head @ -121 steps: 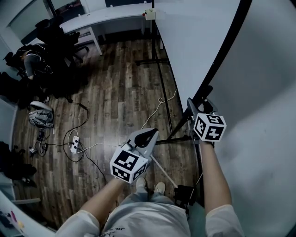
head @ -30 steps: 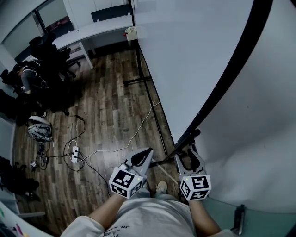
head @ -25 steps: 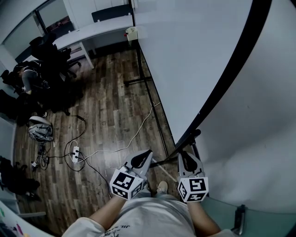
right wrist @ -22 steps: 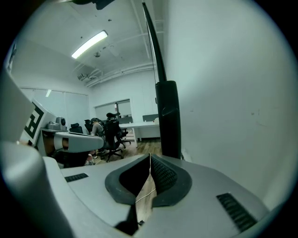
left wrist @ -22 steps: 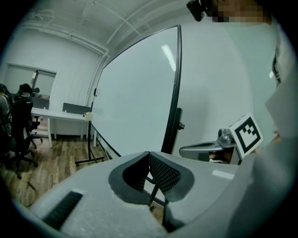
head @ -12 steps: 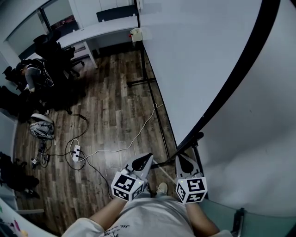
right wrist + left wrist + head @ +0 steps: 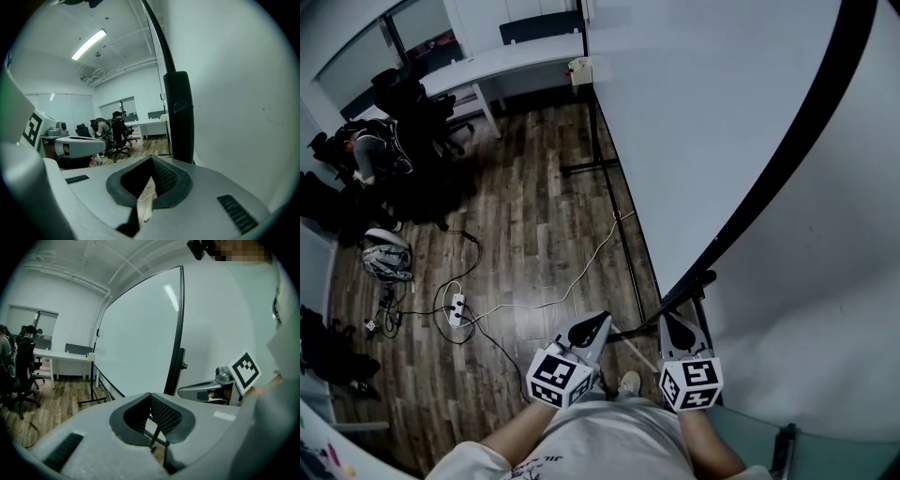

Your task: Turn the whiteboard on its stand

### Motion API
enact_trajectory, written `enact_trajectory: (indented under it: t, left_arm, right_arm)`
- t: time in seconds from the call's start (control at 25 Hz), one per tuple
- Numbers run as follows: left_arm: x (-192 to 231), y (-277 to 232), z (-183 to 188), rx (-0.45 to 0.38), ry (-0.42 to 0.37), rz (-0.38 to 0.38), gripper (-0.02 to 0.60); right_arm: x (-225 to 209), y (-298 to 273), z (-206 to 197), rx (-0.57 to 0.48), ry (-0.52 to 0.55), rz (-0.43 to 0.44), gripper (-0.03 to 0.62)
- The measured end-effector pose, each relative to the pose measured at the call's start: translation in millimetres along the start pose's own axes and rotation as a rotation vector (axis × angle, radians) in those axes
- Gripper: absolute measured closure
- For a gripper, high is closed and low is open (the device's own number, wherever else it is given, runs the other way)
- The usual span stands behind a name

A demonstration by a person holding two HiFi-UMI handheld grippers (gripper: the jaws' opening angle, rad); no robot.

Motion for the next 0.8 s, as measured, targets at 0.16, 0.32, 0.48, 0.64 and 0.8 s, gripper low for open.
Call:
enact_trajectory:
  t: [0.16, 0.32, 0.48, 0.64, 0.8]
  left_arm:
    - [0.4, -1.4, -0.9, 0.002, 0.001, -0.003, 0.571]
    - [0.9, -1.3, 0.2, 0.003, 0.004, -0.006, 0.571]
    - [2.2, -1.8, 1.0, 0.001, 0.003, -0.004, 0.571]
    - [2.8, -2.0, 1.8, 0.002, 0.001, -0.004, 0.571]
    - [3.5, -2.2, 3.0, 0.003, 0.000, -0.004, 0.571]
  right_arm:
    - [-0.7, -0.3, 0.7, -0.005, -0.004, -0.001, 0.589]
    - [-0.3, 0.7, 2.4, -0.010, -0.006, -0.001, 0.589]
    - [-0.2, 0.3, 2.2, -0.009, -0.004, 0.002, 0.589]
    - [0.1, -0.3, 2.9, -0.010, -0.002, 0.008, 0.589]
    - [0.2, -1.5, 4.3, -0.010, 0.003, 0.012, 0.589]
Point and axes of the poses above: the fingertips, and each gripper's own axes: y backward along the fingers, x to its left, z out of its top, the point moved 7 cm from there along y, backward along the fingers, and after that the axes turned 12 degrees about -x, right-handed, at the moved point
